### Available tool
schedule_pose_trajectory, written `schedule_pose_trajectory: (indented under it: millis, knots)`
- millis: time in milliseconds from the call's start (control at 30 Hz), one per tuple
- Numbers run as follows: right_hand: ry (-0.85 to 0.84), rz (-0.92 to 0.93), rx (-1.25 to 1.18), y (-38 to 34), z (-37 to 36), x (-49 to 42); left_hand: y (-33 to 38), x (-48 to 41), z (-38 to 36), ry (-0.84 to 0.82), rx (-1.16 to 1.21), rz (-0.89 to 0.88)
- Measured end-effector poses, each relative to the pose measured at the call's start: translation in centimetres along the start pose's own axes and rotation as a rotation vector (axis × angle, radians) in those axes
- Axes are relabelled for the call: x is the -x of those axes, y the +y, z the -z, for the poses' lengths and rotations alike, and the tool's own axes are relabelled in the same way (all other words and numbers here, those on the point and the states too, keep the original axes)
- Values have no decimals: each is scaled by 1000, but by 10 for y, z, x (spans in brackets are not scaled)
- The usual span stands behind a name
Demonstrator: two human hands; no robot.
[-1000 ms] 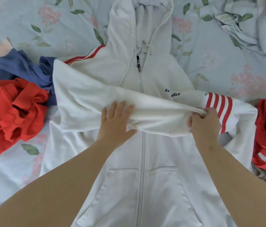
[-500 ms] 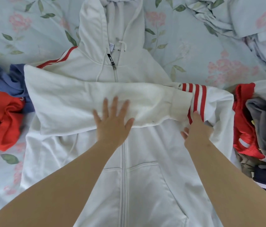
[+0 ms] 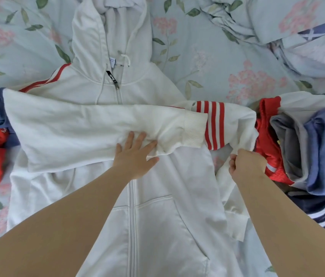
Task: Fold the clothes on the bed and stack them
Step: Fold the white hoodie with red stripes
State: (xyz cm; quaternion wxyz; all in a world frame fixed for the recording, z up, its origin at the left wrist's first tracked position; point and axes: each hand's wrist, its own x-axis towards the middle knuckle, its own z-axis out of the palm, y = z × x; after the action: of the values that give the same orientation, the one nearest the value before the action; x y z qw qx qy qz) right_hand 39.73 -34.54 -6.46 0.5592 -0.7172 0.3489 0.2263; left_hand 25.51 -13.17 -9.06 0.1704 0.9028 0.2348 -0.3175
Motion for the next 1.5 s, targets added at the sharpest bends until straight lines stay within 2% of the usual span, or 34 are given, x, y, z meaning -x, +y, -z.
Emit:
schedule_pose_trajectory:
  millis: [67,133,200,267,333,367,433,467,500,567,600,633,700,767,833,867,933,967,1033,1067,1100,1167,1233,1267,1300,1333,1367,1433,1467,1500]
  knots:
    - [23,13,-76,-5,0,6,0,0,3,-16,85,10]
    - [149,178,-117,-14,-3,17,0,0,9,0,281,24]
    - [259,520,-16,-31,-12,39,0,4,21,88,712,69]
    - [260,913,82,-45,-22,62,-3,11,34,186,1276,177]
    - [112,1301,239,-47,-38,85,-13,17,45,257,1676,287]
    - [-30,1461,342,-39,-47,95,-20,19,47,271,1824,324]
    - [-309,1655,620,-17,-59,110,-38,22,48,272,2032,370]
    - [-448,1652,815,-4,-62,114,-46,24,47,276,2097,385]
    - [-587,1532,1048,5,-64,116,-54,27,44,290,2156,396]
    - [-828,1027,1373,21,-62,110,-67,33,39,322,2270,419]
    - [-876,799,1364,27,-59,105,-71,35,38,329,2316,429]
    - [-846,689,1272,32,-57,98,-72,36,36,325,2340,436]
    - [-619,659,1050,38,-56,87,-70,37,35,287,2296,449]
    - [-357,667,849,37,-58,79,-64,31,32,286,2126,457]
    - [-178,682,715,32,-59,70,-56,24,34,294,2010,510]
    - [-120,656,701,28,-60,66,-53,22,37,302,1998,554]
    - [-65,568,746,23,-61,57,-53,21,50,302,2140,563]
    - [-49,548,756,21,-61,53,-58,22,58,316,2250,477]
    - [-14,630,668,17,-62,53,-72,30,71,456,2376,277]
    - [-19,716,609,17,-63,56,-79,35,74,545,2406,279]
    - [-46,804,589,18,-64,60,-88,38,73,624,2419,374]
    - [-141,882,613,25,-68,67,-101,45,62,729,2306,698]
    - [-136,789,570,33,-69,68,-100,41,55,723,2086,1006]
    - [-84,709,501,35,-69,67,-88,41,55,759,1989,1105]
    - [-24,608,423,37,-68,65,-77,43,50,747,1776,1133]
    - [26,483,345,38,-66,63,-62,43,47,732,1582,1122]
    - [49,335,263,38,-64,60,-47,40,44,725,1480,1032]
    - [6,10,80,38,-61,56,-16,34,47,854,1332,712]
    - [-44,-117,-4,37,-61,54,-2,26,47,829,1188,513]
    - [-84,-187,-73,35,-61,53,10,20,46,726,975,321]
